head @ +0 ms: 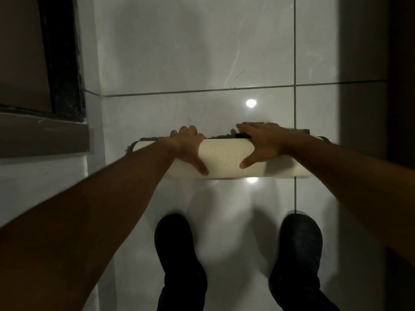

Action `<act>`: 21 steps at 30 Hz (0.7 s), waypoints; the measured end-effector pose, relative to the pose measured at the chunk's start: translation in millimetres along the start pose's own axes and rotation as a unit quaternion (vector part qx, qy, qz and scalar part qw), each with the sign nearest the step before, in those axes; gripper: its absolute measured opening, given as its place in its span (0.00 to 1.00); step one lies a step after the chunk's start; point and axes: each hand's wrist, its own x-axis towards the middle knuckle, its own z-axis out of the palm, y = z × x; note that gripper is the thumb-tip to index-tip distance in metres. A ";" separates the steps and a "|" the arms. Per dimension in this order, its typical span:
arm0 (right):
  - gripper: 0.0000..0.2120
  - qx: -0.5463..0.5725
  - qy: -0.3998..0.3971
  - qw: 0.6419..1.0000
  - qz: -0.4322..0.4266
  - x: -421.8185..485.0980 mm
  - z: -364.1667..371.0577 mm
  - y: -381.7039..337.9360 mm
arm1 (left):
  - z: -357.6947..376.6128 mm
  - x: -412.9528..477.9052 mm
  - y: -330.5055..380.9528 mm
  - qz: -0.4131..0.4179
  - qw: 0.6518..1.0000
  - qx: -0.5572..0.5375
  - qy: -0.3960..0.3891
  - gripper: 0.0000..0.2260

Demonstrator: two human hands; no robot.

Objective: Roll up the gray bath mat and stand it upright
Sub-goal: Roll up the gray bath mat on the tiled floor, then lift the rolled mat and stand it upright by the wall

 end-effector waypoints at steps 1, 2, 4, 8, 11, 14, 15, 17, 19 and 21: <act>0.58 0.000 -0.008 1.000 -0.011 4.2 -4.0 -8.9 | -0.4 -1.9 1.3 0.001 1.000 -0.003 0.000 0.53; 0.58 0.000 -0.020 1.000 -0.020 9.1 -7.1 -18.5 | 0.0 -3.2 2.9 0.002 1.000 -0.012 -0.003 0.50; 0.59 0.003 -0.040 0.999 -0.025 19.3 -7.5 -38.0 | 1.2 -8.4 6.5 0.003 0.999 -0.032 -0.016 0.48; 0.62 0.027 -0.049 0.998 -0.006 34.4 1.9 -68.4 | 9.7 -25.8 15.0 0.019 0.997 0.013 0.073 0.46; 0.57 0.010 -0.030 0.999 -0.022 34.7 3.9 -78.0 | 15.6 -42.4 18.6 0.045 0.977 0.100 0.180 0.44; 0.51 0.048 -0.004 0.999 -0.020 26.7 -13.4 -79.6 | -0.7 -61.0 17.9 0.087 0.944 0.119 0.295 0.41; 0.50 0.085 0.006 0.996 -0.008 21.6 -22.0 -78.3 | -8.7 -68.3 20.2 0.085 0.927 0.106 0.349 0.41; 0.48 0.176 0.036 0.984 0.015 4.9 -48.6 -73.6 | -30.9 -88.5 30.0 -0.001 0.889 0.026 0.458 0.43; 0.45 0.254 0.061 0.965 0.033 -15.7 -77.9 -67.4 | -56.2 -109.0 50.5 -0.131 0.813 -0.177 0.539 0.46; 0.41 0.322 0.087 0.942 0.040 -35.1 -105.6 -61.4 | -86.6 -124.9 78.4 -0.185 0.699 -0.424 0.545 0.48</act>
